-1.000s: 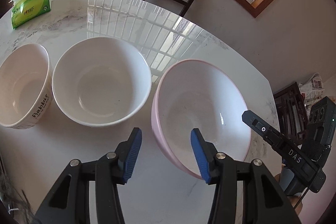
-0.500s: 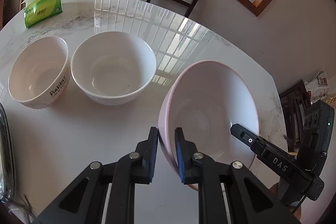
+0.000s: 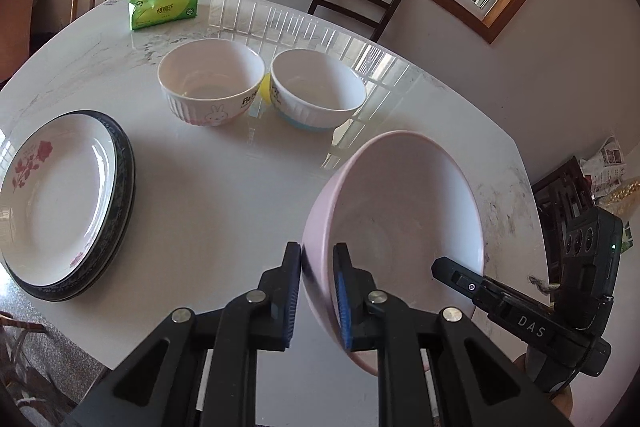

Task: Organize plates and bowls
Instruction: 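Lift the pink bowl with both grippers and carry it beside the plate stack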

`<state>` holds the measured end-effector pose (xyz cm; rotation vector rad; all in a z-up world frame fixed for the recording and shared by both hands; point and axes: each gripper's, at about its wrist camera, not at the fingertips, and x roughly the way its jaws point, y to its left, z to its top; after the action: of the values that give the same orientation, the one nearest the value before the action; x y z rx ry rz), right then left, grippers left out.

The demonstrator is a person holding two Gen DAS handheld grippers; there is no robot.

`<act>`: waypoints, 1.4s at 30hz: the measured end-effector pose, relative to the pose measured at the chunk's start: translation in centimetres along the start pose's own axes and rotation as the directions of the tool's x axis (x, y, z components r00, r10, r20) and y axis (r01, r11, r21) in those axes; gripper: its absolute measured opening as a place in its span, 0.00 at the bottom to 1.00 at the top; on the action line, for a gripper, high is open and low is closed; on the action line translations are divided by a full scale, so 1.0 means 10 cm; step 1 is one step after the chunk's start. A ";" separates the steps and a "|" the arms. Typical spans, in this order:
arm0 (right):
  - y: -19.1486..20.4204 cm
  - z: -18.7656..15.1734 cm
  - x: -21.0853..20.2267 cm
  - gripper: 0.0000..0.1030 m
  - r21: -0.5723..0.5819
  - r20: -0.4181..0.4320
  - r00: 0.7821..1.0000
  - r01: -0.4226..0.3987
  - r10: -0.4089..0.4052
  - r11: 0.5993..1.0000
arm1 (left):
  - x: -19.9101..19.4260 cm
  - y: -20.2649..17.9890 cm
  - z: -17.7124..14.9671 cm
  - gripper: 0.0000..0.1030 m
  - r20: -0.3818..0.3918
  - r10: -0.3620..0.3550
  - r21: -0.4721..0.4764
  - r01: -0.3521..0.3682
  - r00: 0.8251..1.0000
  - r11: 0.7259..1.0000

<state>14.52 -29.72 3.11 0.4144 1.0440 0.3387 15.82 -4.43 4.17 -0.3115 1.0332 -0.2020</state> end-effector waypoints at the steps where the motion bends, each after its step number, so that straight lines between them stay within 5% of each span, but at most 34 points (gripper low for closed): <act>1: 0.05 -0.06 0.01 0.16 -0.004 -0.011 1.000 -0.009 0.009 1.000 | -0.05 0.07 -0.06 0.16 -0.002 0.006 -0.004 -0.006 1.000 1.000; 14: 0.64 -0.56 0.30 0.17 -0.069 -0.100 0.995 -0.027 0.020 0.997 | -0.23 0.66 -0.30 0.16 -0.020 0.040 -0.085 -0.042 0.999 0.996; 42: 0.96 -0.67 0.42 0.24 -0.079 -0.133 0.991 -0.029 0.018 0.996 | -0.15 1.00 -0.35 0.21 -0.030 0.037 -0.139 -0.041 0.999 0.989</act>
<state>9.79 -18.31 1.63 0.3353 1.1512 0.4323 12.22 4.86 0.28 -0.4158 1.0824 -0.0990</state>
